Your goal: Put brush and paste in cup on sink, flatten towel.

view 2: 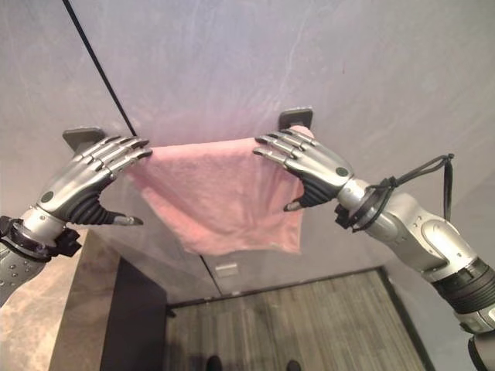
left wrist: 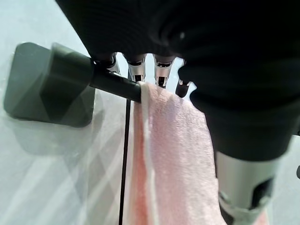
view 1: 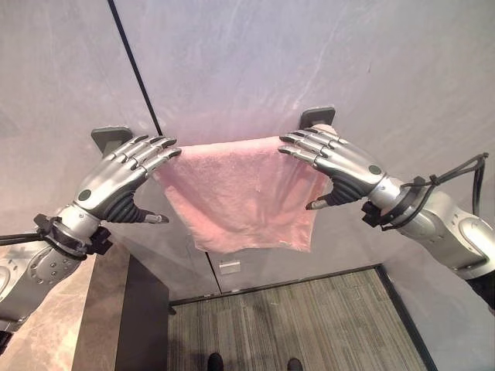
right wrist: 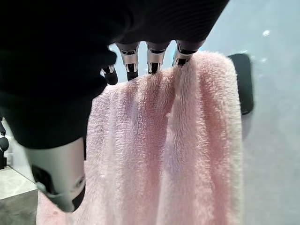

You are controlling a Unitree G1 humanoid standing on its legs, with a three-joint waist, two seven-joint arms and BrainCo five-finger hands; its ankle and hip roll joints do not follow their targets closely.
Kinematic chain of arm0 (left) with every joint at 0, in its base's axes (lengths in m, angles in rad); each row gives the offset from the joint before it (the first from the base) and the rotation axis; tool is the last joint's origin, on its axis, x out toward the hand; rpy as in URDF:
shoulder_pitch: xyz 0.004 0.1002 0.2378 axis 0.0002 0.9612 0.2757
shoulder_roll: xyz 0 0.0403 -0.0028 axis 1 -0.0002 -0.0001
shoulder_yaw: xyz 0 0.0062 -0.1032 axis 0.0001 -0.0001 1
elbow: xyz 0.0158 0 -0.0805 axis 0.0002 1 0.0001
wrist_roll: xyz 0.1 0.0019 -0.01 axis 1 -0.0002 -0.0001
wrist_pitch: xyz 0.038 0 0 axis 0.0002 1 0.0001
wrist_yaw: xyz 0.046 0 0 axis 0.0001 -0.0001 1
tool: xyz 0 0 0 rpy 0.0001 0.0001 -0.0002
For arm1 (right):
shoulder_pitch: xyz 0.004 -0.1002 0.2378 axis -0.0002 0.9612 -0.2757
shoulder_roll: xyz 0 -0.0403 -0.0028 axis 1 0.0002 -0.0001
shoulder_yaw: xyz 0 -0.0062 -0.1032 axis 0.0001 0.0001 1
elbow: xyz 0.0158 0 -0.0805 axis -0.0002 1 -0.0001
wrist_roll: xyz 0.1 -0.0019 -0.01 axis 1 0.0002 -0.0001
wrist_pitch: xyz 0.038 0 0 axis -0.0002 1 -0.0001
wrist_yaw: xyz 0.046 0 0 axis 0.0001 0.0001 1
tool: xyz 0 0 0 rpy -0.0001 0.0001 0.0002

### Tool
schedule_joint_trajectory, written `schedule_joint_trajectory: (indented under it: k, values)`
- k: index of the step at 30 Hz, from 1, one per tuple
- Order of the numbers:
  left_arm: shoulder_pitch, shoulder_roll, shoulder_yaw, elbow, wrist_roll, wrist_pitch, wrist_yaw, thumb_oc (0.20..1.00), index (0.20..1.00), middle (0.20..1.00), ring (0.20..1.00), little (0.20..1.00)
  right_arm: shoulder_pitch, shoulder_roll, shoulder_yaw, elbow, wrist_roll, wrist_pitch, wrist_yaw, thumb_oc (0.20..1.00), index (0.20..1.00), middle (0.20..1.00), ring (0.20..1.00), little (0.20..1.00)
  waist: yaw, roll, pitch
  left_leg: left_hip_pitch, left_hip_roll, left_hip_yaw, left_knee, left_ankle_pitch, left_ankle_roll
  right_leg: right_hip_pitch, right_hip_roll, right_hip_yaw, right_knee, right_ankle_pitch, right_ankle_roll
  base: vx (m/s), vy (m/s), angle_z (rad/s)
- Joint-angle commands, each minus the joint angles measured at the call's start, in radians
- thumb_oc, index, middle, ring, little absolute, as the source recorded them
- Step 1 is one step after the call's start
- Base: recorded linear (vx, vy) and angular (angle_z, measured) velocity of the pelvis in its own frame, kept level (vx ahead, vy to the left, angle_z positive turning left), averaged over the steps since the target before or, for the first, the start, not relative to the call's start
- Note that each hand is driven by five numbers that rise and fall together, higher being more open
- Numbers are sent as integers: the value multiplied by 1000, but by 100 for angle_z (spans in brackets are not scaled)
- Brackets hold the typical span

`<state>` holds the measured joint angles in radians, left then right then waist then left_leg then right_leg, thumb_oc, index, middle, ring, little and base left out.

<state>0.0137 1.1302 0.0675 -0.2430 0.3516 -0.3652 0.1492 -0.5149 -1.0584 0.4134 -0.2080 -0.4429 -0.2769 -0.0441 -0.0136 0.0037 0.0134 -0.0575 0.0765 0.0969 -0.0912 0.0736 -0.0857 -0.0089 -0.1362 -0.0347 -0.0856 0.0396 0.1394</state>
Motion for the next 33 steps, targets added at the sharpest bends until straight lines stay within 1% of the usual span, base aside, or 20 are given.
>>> schedule_joint_trajectory:
  k: [1, 8, 14, 19, 25, 33]
  values:
    - [47, 24, -3, 99, -2, 43, -14, 1000, 1000, 1000, 1000, 1000, 30, -44, 7, 55, -32, 24, -18, 1000, 1000, 1000, 1000, 1000, -10, -48, 5, 14, 43, 45, 4, -23, -26, -80, -101, 1, -2, 78, 84, 0, 0, 0]
    - [42, 36, -8, 98, 16, 43, -16, 1000, 1000, 1000, 1000, 1000, 28, -53, 6, 52, -34, 24, -22, 1000, 1000, 1000, 1000, 1000, -12, -47, 3, 17, 45, 45, 4, -24, -26, -78, -100, 1, -2, 77, 84, 0, 0, 0]
    - [42, 41, -10, 103, 35, 43, -17, 1000, 1000, 1000, 1000, 1000, 56, -39, -20, 57, -14, 27, -32, 1000, 1000, 1000, 1000, 1000, -15, -43, 0, 19, 47, 46, 4, -23, -27, -77, -99, 1, -2, 76, 83, 0, 0, 0]
    - [40, 84, -12, 92, 99, 40, -6, 1000, 1000, 1000, 1000, 1000, 60, -22, -29, 49, 19, 22, -34, 1000, 1000, 1000, 1000, 1000, -15, -43, -2, 21, 48, 48, 4, -24, -27, -75, -95, 3, -2, 74, 83, 0, 0, 0]
    - [36, 141, -5, 71, 125, 34, -11, 1000, 1000, 1000, 1000, 1000, 47, -26, -29, 42, 35, 23, -39, 1000, 1000, 1000, 1000, 1000, -16, -42, -3, 25, 53, 50, 4, -22, -30, -73, -91, 3, -2, 73, 81, 0, 0, 0]
    - [48, 151, 10, 62, 129, 32, -19, 1000, 1000, 1000, 1000, 1000, 53, -30, -53, 23, 45, 22, -43, 1000, 1000, 1000, 1000, 1000, -19, -37, -8, 32, 57, 53, 4, -22, -33, -72, -84, 7, -2, 70, 79, 0, 0, 0]
